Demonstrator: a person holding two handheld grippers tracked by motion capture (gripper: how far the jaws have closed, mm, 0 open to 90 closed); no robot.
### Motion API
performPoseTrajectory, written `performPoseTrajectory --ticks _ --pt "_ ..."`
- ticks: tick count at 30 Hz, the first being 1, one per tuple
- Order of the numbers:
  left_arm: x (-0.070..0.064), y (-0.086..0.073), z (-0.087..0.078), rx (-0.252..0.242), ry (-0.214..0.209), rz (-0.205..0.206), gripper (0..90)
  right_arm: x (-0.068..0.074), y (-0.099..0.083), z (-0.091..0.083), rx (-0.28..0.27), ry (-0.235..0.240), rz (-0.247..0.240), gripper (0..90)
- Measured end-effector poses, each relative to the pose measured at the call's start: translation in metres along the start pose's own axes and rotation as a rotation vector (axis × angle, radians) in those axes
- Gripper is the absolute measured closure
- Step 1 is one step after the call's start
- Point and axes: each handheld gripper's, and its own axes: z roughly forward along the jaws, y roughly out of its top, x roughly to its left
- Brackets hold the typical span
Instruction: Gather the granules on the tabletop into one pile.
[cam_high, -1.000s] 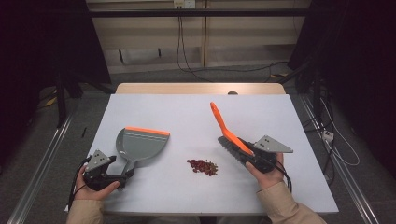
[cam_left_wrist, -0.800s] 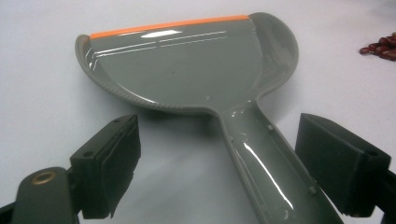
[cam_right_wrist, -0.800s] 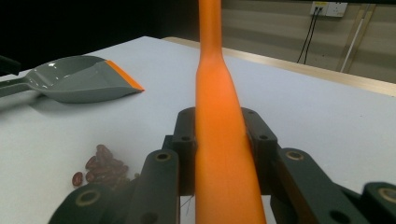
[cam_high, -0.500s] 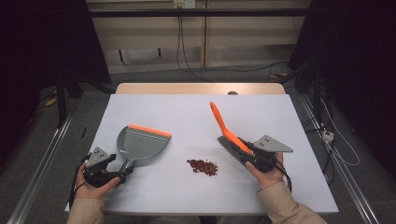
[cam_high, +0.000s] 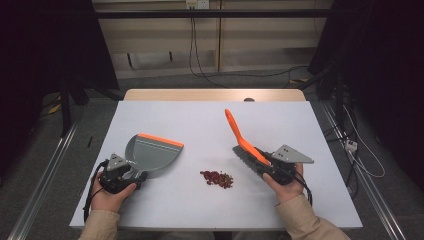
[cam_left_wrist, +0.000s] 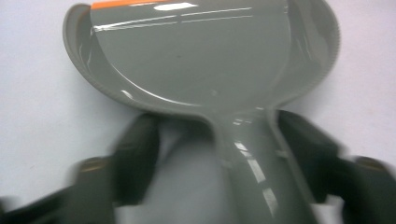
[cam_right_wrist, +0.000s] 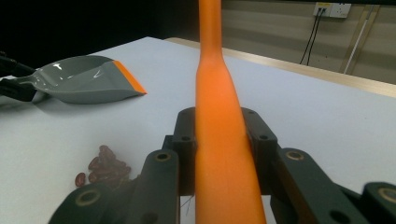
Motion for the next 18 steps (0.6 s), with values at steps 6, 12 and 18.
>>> performPoseTrajectory --ticks 6,12,18 --pt "-0.003 0.002 0.003 0.028 -0.033 -0.003 51.4 0.000 0.000 0.001 0.002 0.003 0.000 71.0" --pt "-0.001 0.005 -0.003 -0.001 -0.013 0.010 58.8 0.000 0.000 0.000 -0.002 0.006 -0.002 71.0" --pt "-0.001 0.013 -0.013 -0.047 -0.066 0.024 59.1 0.000 0.000 -0.001 -0.004 0.007 0.004 71.0"
